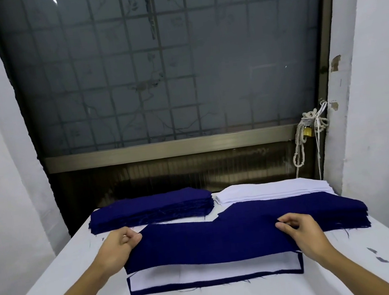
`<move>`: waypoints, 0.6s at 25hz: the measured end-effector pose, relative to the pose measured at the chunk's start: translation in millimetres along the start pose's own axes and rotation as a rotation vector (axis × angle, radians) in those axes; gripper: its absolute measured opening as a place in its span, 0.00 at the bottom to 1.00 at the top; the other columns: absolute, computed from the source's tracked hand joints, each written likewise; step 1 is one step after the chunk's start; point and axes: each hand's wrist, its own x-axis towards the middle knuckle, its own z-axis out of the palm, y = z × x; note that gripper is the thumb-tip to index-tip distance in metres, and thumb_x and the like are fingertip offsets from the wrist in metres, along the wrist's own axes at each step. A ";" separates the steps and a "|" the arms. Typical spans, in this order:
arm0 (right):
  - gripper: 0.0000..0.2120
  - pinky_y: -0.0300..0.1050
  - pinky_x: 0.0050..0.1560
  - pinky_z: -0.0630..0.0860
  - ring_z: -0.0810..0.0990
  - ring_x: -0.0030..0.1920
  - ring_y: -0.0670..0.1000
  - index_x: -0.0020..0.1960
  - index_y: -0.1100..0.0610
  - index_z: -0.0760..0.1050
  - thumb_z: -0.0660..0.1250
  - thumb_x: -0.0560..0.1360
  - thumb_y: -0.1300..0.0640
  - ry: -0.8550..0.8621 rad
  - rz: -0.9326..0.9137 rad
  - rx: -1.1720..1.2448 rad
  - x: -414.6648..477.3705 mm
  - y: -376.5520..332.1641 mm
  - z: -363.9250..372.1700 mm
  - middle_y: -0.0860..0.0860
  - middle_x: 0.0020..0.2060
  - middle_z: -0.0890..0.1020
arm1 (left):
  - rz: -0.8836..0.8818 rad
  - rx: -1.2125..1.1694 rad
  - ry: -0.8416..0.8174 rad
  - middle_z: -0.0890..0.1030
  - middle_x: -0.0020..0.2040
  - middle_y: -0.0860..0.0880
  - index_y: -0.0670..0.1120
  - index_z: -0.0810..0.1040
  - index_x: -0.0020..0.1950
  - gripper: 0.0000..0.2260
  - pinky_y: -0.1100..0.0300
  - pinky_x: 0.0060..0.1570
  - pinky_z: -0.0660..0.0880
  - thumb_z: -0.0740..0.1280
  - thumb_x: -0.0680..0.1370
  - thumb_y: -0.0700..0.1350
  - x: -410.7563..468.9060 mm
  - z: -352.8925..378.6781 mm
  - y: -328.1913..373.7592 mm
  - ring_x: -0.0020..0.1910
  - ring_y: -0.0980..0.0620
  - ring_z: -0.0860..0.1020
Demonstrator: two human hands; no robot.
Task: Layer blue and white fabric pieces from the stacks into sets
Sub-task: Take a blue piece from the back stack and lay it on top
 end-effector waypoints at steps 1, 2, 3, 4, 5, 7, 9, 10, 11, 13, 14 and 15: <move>0.03 0.47 0.53 0.82 0.83 0.51 0.48 0.50 0.53 0.84 0.72 0.78 0.57 -0.002 0.006 -0.011 -1.6 3.9 0.5 0.47 0.47 0.85 | -0.032 -0.033 0.020 0.87 0.39 0.50 0.43 0.81 0.48 0.09 0.64 0.34 0.77 0.66 0.84 0.47 -1.4 4.3 -2.2 0.38 0.53 0.85; 0.03 0.48 0.54 0.82 0.83 0.51 0.48 0.50 0.52 0.84 0.72 0.77 0.57 -0.005 0.012 -0.023 -3.4 7.8 1.2 0.46 0.47 0.86 | -0.059 -0.067 0.039 0.87 0.39 0.48 0.42 0.81 0.48 0.09 0.61 0.33 0.78 0.67 0.83 0.46 -2.7 8.6 -5.1 0.37 0.50 0.85; 0.03 0.50 0.55 0.82 0.83 0.51 0.48 0.50 0.52 0.84 0.73 0.77 0.56 -0.006 0.019 -0.034 -4.8 11.6 1.7 0.46 0.46 0.86 | -0.077 -0.087 0.053 0.86 0.39 0.46 0.42 0.81 0.47 0.09 0.59 0.32 0.79 0.68 0.82 0.46 -4.3 12.9 -8.4 0.36 0.48 0.84; 0.02 0.51 0.55 0.82 0.83 0.51 0.47 0.49 0.51 0.84 0.73 0.77 0.56 -0.006 0.026 -0.047 -6.1 15.7 2.1 0.45 0.46 0.86 | -0.083 -0.077 0.067 0.86 0.39 0.45 0.42 0.81 0.47 0.09 0.59 0.30 0.78 0.69 0.82 0.47 -5.4 16.9 -12.8 0.36 0.47 0.83; 0.02 0.52 0.55 0.81 0.83 0.51 0.47 0.49 0.50 0.84 0.73 0.77 0.55 -0.004 0.034 -0.063 -7.3 19.9 2.3 0.45 0.46 0.86 | -0.079 -0.038 0.081 0.86 0.41 0.46 0.43 0.82 0.46 0.10 0.59 0.30 0.77 0.70 0.81 0.48 -6.4 21.0 -18.5 0.38 0.47 0.83; 0.02 0.53 0.54 0.81 0.83 0.50 0.46 0.47 0.47 0.84 0.74 0.76 0.53 -0.003 0.048 -0.094 -9.7 26.8 3.1 0.43 0.44 0.86 | -0.059 0.054 0.103 0.85 0.44 0.49 0.45 0.83 0.44 0.09 0.61 0.38 0.76 0.71 0.80 0.49 -9.0 28.3 -30.6 0.46 0.49 0.82; 0.03 0.52 0.51 0.80 0.82 0.49 0.46 0.46 0.44 0.83 0.74 0.77 0.52 -0.005 0.064 -0.132 -12.8 30.7 5.8 0.43 0.43 0.86 | -0.059 0.101 0.102 0.84 0.44 0.50 0.47 0.82 0.43 0.09 0.59 0.44 0.76 0.69 0.82 0.46 -10.4 36.5 -44.1 0.48 0.50 0.81; 0.04 0.50 0.49 0.80 0.82 0.48 0.45 0.46 0.42 0.83 0.73 0.77 0.51 0.003 0.069 -0.162 -14.4 31.2 7.9 0.42 0.43 0.85 | -0.077 0.126 0.097 0.84 0.44 0.50 0.47 0.81 0.43 0.09 0.57 0.44 0.77 0.67 0.83 0.43 -10.9 40.3 -49.8 0.46 0.50 0.81; 0.04 0.47 0.46 0.79 0.82 0.46 0.45 0.46 0.41 0.82 0.73 0.77 0.51 0.019 0.071 -0.196 -15.8 30.9 10.0 0.42 0.43 0.84 | -0.099 0.157 0.094 0.84 0.43 0.49 0.48 0.81 0.43 0.11 0.53 0.43 0.78 0.64 0.83 0.40 -11.0 43.8 -54.0 0.44 0.49 0.81; 0.05 0.43 0.39 0.76 0.81 0.43 0.44 0.47 0.40 0.80 0.72 0.78 0.50 0.068 0.069 -0.248 -17.9 30.1 13.9 0.41 0.41 0.83 | -0.116 0.212 0.095 0.83 0.40 0.48 0.49 0.79 0.43 0.13 0.48 0.41 0.79 0.60 0.82 0.37 -11.4 49.0 -59.7 0.39 0.46 0.81; 0.05 0.43 0.37 0.74 0.81 0.42 0.44 0.47 0.40 0.80 0.71 0.78 0.50 0.090 0.072 -0.265 -19.0 30.3 15.5 0.40 0.41 0.83 | -0.112 0.235 0.106 0.83 0.40 0.50 0.50 0.79 0.43 0.12 0.49 0.39 0.79 0.60 0.82 0.38 -12.3 51.5 -61.6 0.38 0.47 0.81; 0.04 0.42 0.36 0.73 0.81 0.41 0.44 0.48 0.40 0.80 0.71 0.79 0.50 0.113 0.078 -0.279 -20.2 30.7 17.0 0.39 0.41 0.82 | -0.106 0.259 0.128 0.82 0.39 0.52 0.52 0.78 0.43 0.11 0.52 0.37 0.78 0.62 0.82 0.40 -13.9 53.7 -63.1 0.38 0.50 0.81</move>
